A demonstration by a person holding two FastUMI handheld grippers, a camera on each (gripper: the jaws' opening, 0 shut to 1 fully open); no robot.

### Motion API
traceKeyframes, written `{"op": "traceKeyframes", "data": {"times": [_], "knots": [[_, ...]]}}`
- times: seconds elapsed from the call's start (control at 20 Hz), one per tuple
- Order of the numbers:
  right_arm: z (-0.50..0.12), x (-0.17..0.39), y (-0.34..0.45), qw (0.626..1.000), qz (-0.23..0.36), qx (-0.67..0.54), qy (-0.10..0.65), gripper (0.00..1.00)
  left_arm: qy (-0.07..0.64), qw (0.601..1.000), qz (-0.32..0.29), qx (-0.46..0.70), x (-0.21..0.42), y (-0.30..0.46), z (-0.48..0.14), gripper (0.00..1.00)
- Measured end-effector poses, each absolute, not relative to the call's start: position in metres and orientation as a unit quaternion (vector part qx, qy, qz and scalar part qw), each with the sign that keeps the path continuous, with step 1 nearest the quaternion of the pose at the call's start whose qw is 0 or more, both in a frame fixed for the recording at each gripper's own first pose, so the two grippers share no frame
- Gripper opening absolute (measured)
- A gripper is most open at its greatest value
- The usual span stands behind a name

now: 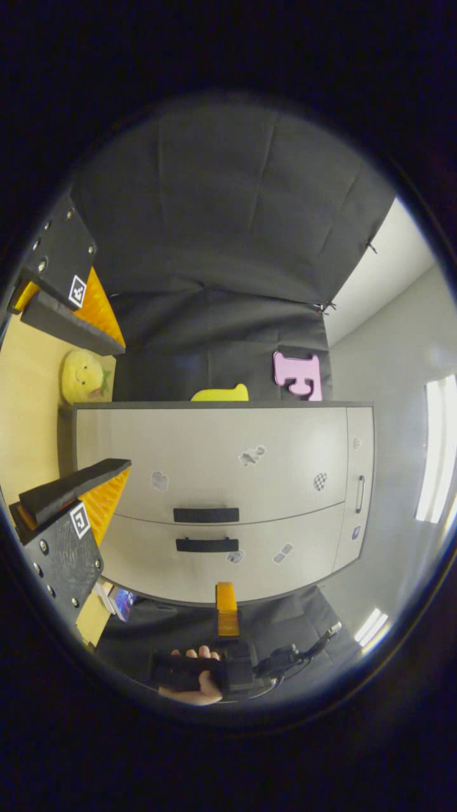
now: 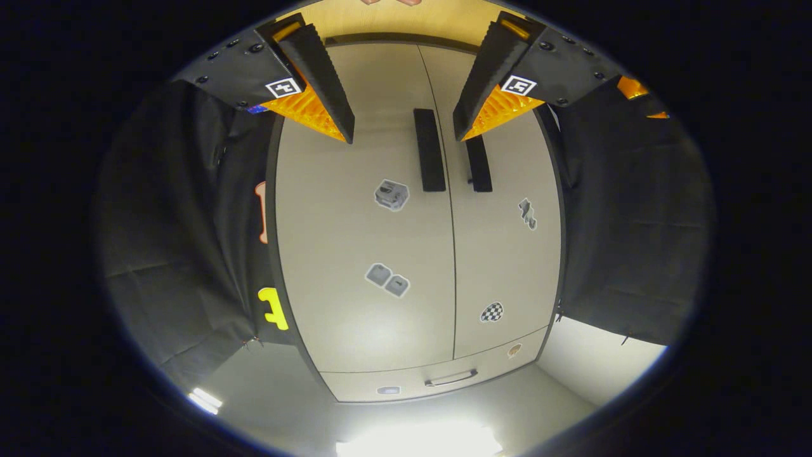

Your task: Open the right door of the double-door shoe cabinet with the right hand, and open the left door with the left hand.

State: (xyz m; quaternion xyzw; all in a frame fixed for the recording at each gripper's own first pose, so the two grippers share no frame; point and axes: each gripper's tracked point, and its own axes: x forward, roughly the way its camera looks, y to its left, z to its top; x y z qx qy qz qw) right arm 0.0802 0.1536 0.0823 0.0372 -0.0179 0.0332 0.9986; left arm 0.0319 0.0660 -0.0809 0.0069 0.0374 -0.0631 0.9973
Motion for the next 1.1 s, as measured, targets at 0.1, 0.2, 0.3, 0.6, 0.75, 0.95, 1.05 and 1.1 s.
{"op": "traceKeyframes", "data": {"times": [0.1,0.2,0.3,0.6,0.75,0.95,1.05,1.1], "knots": [[0.087,0.094,0.161,0.999,0.032,0.028,-0.021,0.98,0.039,0.998,-0.057,0.010,0.034,0.073,-0.085,0.94],[0.088,0.108,0.168,0.999,0.030,0.026,-0.018,0.98,0.044,0.997,-0.055,0.010,0.035,0.077,-0.090,0.94],[0.085,0.123,0.171,0.999,0.026,0.020,-0.010,0.98,0.047,0.997,-0.056,0.007,0.035,0.077,-0.093,0.94],[0.074,0.159,0.175,1.000,0.012,0.017,0.013,0.98,0.058,0.996,-0.060,0.022,0.034,0.079,-0.104,0.94],[0.073,0.172,0.176,1.000,0.004,0.022,0.015,0.98,0.059,0.996,-0.064,0.031,0.033,0.078,-0.107,0.94],[0.077,0.188,0.173,1.000,-0.016,0.022,0.010,0.93,0.062,0.995,-0.076,0.028,0.032,0.073,-0.111,0.94],[0.073,0.196,0.172,0.999,-0.021,0.027,0.020,0.98,0.064,0.994,-0.082,0.016,0.032,0.071,-0.113,0.94],[0.069,0.199,0.173,0.999,-0.021,0.032,0.028,0.89,0.064,0.994,-0.082,0.015,0.032,0.072,-0.114,0.94]]}}
